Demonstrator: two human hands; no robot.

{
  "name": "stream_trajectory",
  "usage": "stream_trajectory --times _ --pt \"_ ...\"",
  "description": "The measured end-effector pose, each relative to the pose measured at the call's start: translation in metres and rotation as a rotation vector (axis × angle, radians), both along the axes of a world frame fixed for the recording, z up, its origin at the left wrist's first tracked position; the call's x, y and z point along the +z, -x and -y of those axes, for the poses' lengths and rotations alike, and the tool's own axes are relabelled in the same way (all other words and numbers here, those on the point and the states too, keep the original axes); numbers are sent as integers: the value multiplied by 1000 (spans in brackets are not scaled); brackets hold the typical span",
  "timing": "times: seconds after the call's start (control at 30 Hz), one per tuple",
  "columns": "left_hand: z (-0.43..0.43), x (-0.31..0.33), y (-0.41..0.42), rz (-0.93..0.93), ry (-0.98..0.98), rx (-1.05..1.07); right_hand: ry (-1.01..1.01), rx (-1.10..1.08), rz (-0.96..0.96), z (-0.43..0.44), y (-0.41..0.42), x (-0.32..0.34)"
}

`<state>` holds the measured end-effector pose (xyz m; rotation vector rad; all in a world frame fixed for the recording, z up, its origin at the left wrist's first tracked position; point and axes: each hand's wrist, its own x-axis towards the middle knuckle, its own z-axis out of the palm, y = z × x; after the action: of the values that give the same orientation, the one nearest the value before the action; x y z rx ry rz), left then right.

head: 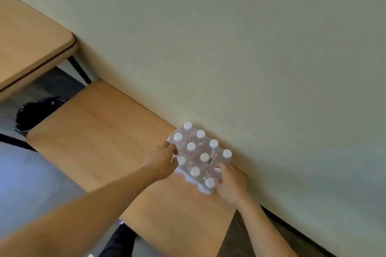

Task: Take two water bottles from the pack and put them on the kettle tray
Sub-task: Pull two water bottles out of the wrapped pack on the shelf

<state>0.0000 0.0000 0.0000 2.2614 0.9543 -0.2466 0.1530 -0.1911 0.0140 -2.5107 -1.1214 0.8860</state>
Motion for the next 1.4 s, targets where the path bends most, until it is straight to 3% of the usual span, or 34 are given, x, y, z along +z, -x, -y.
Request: stream_trajectory --times 0.17,0.33,0.5,0.77,0.87,1.03,1.4 --pt "-21 -37 -15 -49 -184 -216 -28 -45 89 -38 -7 -11" --pt "-38 -71 -18 -39 -247 -343 -8 182 274 -74 -3 -26" --pt "-39 -92 -16 41 -261 -316 241 151 462 -82 -1 -58" --pt "-33 -99 -17 89 -285 -280 318 471 607 -79 -6 -69" --pt "-31 -100 -16 106 -293 -262 179 492 672 -74 -12 -67" --pt "-31 -101 -16 139 -293 -249 -154 427 615 -56 -21 -55" --pt "-39 -97 -12 133 -93 -239 -514 159 602 -60 -9 47"
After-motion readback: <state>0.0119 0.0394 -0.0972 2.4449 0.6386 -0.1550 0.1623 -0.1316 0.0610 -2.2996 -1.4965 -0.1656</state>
